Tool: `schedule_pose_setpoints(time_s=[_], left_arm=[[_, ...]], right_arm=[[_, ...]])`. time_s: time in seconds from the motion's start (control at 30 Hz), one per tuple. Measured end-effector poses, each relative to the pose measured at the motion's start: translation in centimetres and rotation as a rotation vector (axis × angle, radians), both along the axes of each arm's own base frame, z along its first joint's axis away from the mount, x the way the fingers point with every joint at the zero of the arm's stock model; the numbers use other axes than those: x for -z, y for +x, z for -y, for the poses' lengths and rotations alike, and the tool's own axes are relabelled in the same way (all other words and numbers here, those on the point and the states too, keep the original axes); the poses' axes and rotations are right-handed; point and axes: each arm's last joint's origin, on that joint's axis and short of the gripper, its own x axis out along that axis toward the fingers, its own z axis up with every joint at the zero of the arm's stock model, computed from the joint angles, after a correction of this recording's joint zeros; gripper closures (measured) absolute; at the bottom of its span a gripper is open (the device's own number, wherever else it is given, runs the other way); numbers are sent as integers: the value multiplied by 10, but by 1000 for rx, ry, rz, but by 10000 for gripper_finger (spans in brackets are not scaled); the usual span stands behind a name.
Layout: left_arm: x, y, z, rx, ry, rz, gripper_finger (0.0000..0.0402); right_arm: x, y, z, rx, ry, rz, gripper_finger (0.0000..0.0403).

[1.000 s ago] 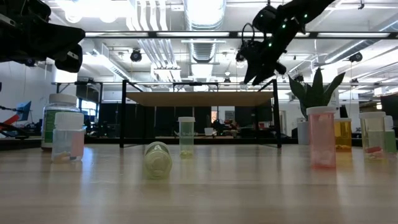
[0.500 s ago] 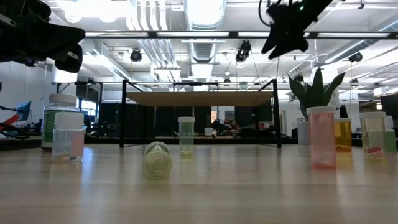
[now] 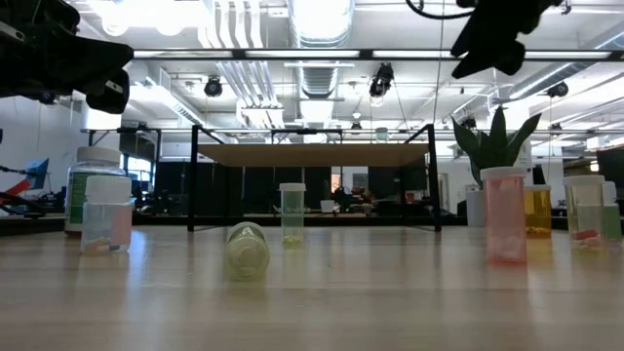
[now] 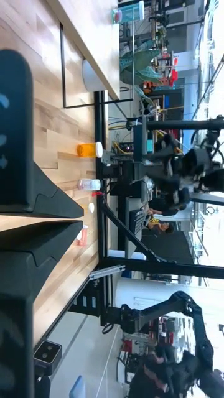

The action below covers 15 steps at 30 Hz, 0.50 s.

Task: Pick and place medicine bottles onto shelf by color
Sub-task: Put the orange pill bottle on the shelf

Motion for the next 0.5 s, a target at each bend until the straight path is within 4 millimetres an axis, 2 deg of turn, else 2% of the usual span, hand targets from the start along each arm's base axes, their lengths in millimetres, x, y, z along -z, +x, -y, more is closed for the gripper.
schedule_pose_setpoints(time_s=[0.3, 0.5], left_arm=[[0, 0, 0, 0, 0, 0, 402], [0, 0, 0, 0, 0, 0, 402]], right_arm=[[4, 12, -59, -211, 86, 102, 199], [23, 23, -77, -212, 75, 27, 199]])
